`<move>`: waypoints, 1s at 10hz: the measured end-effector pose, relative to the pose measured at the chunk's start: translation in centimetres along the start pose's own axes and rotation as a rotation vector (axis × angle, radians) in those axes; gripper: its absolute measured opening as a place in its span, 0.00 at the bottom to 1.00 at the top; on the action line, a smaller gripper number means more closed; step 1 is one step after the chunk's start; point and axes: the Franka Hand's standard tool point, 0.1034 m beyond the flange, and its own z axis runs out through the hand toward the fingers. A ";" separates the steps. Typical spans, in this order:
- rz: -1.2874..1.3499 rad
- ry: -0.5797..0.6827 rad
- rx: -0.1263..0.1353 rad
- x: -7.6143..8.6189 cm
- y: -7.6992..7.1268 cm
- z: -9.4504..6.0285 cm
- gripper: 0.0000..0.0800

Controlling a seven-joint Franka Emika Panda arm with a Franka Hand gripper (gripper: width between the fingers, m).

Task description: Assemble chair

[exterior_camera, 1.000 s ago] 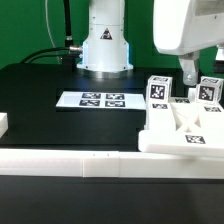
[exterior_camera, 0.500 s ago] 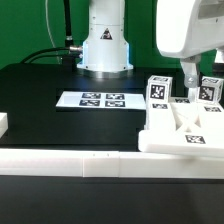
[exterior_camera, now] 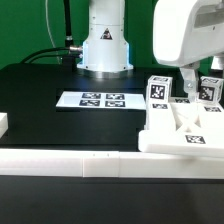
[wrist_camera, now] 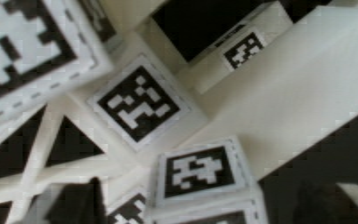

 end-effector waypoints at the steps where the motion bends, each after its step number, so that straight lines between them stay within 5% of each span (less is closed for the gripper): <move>1: 0.003 0.000 0.000 0.0 0.0 0.0 0.38; 6: 0.203 0.001 0.002 0.0 0.0 0.0 0.35; 10: 0.703 0.002 0.002 0.7 -1.3 0.1 0.35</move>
Offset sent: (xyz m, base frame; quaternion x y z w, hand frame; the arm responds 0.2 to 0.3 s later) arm 0.0000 0.0000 0.0000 0.0000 0.0000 0.0650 0.9979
